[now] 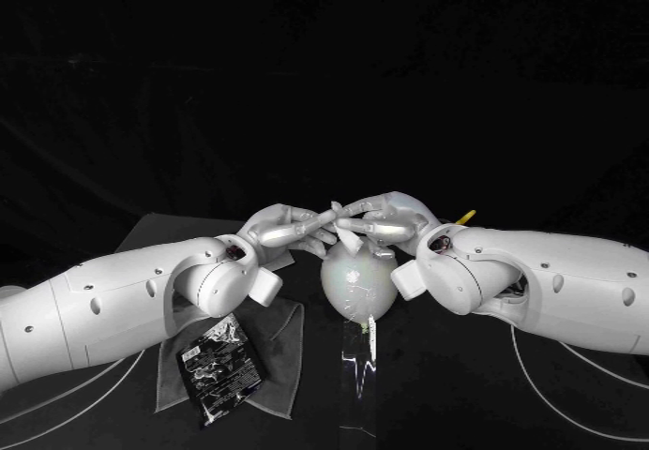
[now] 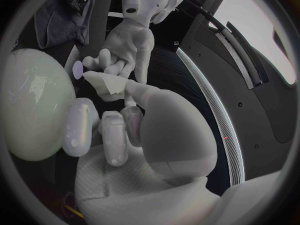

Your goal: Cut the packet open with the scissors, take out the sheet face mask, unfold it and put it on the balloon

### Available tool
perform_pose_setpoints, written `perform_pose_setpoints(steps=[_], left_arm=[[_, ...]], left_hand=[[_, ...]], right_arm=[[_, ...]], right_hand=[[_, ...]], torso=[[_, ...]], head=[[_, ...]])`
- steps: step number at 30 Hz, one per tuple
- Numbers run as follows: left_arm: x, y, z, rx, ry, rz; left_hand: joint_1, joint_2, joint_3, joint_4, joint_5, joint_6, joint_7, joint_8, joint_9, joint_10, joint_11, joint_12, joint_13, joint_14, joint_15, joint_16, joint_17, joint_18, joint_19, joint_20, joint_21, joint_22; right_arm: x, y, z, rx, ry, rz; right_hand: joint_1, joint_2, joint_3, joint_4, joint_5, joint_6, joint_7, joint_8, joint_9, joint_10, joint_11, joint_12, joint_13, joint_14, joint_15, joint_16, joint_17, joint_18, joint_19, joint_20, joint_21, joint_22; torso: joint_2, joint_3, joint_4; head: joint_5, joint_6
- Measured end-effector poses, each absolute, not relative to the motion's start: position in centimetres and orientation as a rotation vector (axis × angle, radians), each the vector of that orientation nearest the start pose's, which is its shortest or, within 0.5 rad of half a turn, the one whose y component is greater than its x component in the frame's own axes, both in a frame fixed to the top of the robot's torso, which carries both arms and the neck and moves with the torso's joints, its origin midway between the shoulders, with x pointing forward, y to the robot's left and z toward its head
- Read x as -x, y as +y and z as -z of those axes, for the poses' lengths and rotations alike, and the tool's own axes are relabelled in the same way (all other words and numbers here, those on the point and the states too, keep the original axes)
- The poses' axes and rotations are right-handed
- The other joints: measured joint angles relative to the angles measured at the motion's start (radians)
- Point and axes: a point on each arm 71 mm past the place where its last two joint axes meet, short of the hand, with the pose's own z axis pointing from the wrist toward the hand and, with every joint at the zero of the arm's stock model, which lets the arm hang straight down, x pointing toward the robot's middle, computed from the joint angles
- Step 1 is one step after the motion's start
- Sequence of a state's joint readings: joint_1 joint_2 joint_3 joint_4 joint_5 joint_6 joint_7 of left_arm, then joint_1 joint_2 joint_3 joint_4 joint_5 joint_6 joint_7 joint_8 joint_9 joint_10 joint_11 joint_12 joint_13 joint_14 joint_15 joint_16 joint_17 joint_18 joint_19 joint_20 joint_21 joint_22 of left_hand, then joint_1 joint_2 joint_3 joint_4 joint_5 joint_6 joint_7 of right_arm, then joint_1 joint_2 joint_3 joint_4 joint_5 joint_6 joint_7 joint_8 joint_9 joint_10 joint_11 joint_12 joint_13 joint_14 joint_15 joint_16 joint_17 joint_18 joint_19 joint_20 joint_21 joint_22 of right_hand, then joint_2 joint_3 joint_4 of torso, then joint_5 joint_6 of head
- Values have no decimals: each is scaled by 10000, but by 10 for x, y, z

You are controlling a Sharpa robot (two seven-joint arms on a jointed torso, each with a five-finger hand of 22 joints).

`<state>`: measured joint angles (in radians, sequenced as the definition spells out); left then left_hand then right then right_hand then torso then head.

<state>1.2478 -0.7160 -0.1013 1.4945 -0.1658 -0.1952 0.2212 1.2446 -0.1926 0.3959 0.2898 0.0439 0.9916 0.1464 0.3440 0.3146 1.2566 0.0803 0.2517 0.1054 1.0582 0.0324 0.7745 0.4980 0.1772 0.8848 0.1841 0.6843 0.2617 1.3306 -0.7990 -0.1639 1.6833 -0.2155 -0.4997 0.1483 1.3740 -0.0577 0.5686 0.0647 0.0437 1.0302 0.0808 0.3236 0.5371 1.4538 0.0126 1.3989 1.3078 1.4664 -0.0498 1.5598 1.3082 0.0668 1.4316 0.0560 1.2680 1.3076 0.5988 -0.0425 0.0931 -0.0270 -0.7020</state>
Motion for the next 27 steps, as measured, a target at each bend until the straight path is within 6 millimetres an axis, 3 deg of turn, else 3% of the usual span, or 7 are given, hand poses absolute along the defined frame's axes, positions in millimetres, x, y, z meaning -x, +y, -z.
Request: perform_pose_setpoints(steps=[4, 12, 18, 21, 27], left_arm=[[-486, 142, 186, 8964, 17566, 15722], [-486, 141, 186, 8954, 17546, 15748], [-486, 141, 186, 8959, 17498, 15780], [-487, 141, 186, 8961, 17482, 15793], [-487, 142, 186, 8966, 17459, 15810]], left_hand=[[0, 0, -55, -1, 0, 2, -2, -52, 0, 0, 0, -48, -3, 0, 1, 0, 0, -1, 0, 0, 0, -15], [774, 481, 214, -270, 0, 16, -16, -52, -1, -1, 1, -113, -35, -6, -3, 41, 20, -5, -1, 0, -46, -48], [1808, 830, 852, -907, -4, 70, -70, -57, 25, 41, -42, -231, -83, -77, -72, 41, 29, -8, 54, -55, -44, -41], [2120, 886, 1172, -1239, -8, 104, -105, -63, 73, 129, -89, -281, -113, -77, -72, 41, 29, -72, 124, -126, 169, 85], [2194, 955, 1136, -1276, 18, 103, -106, 39, 174, 261, -32, -427, -185, -77, -71, 40, -50, -79, -14, -258, 674, 414]], right_arm=[[-462, -150, 162, -8985, 16756, -13422], [-461, -149, 162, -8974, 16798, -13435], [-461, -151, 162, -9000, 16806, -13393], [-461, -151, 162, -9004, 16811, -13388], [-461, -150, 162, -9005, 16817, -13386]], right_hand=[[0, 0, 0, 0, 0, 0, 0, 0, 0, 0, 0, -1, 2, 0, 0, 0, 0, 0, 0, 0, 0, -3], [0, -1, 0, 0, -19, -2, 0, 0, 0, 0, -1, -2, 3, 0, 1, -8, -1, 0, 0, 0, 0, 0], [0, -1, -1, 0, -21, -6, 3, 0, 0, -1, -1, -3, 1, 0, 1, -11, -5, -1, -1, 0, 0, 3], [-1, -2, -1, 0, 4, -7, 2, 0, 0, 0, -1, -21, 0, 0, 1, -13, -9, -1, -1, 1, 0, 5], [-1, -2, -1, 1, 25, -24, 11, 0, 0, -1, -1, -21, -5, 0, 1, -34, -9, -1, -16, 15, 0, 6]], torso=[[0, 3, -5], [-2, 4, -6], [-4, 4, -6], [-5, 4, -5], [-5, 4, -2]], head=[[4, -1], [-1, -9], [-3, -11], [-9, -11], [-10, -5]])
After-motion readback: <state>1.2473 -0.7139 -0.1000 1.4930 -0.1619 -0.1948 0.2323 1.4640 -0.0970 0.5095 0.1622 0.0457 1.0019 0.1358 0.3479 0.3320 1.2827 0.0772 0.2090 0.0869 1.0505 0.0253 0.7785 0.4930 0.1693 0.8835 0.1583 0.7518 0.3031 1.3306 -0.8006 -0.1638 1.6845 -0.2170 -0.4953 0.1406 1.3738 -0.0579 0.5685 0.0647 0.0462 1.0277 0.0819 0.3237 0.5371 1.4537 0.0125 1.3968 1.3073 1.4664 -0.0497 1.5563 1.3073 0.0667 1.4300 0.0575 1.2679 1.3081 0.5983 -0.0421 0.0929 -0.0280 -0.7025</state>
